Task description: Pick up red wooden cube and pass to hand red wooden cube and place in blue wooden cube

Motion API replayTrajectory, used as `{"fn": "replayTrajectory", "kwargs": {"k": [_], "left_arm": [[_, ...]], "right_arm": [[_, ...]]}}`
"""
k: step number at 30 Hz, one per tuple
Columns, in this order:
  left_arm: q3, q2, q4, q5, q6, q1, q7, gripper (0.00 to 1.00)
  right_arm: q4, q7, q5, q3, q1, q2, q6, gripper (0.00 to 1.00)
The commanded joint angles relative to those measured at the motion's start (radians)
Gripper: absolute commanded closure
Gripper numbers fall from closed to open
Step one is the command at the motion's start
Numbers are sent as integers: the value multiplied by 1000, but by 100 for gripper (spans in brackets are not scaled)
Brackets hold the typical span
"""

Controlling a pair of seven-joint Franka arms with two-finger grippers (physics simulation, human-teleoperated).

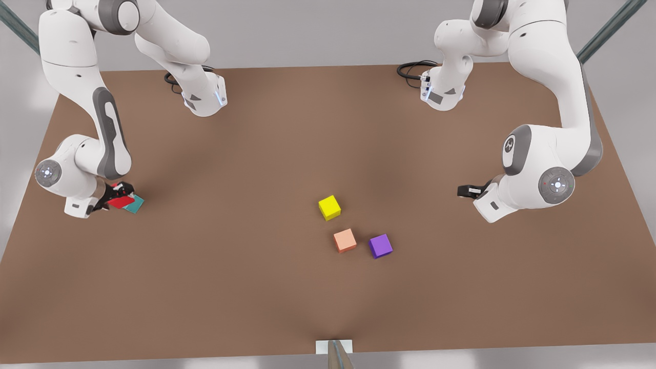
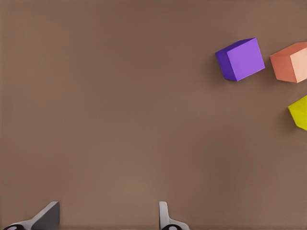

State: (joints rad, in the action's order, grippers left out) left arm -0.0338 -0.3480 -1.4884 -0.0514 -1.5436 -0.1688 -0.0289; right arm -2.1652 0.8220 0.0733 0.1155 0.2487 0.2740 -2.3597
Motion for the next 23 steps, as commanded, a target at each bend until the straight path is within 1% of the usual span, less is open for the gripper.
{"fn": "replayTrajectory", "kwargs": {"k": [1, 3, 5, 6, 7, 8, 9, 11, 14, 15, 17, 23], "left_arm": [[0, 1, 0, 1, 0, 0, 7, 0], [0, 1, 2, 1, 0, 0, 7, 0], [0, 1, 2, 1, 0, 0, 7, 0], [0, 1, 2, 2, 0, 0, 7, 0], [0, 1, 2, 1, 0, 0, 7, 0], [0, 1, 2, 2, 0, 0, 7, 0], [0, 1, 3, 2, 0, 0, 7, 0], [0, 1, 4, 2, 0, 0, 7, 0], [0, 7, 14, 2, 20, 2, -2, 0], [0, 6, 40, 2, 92, -1, -2, 0], [0, 7, 51, 1, 120, 3, -2, 0], [-3, 20, 68, -4, 181, 9, 0, 0]], "right_arm": [[28, -4, -24, -8, -17, 1, 22, 0], [116, -17, -99, -14, -77, 16, 54, 0], [362, -202, -168, -16, -164, 129, 226, 0], [498, -368, -224, -14, -216, 192, 355, 0], [599, -526, -218, -14, -247, 226, 483, 0], [674, -590, -213, -13, -287, 231, 576, 0], [706, -642, -204, -11, -299, 228, 658, 0], [706, -687, -101, -13, -336, 85, 809, 0], [702, -722, -103, -2, -315, -96, 981, 0], [711, -715, -96, -3, -315, -107, 981, 0], [714, -747, -15, -10, -327, -101, 965, 0], [683, -764, -46, -11, -325, -144, 938, 0]]}}
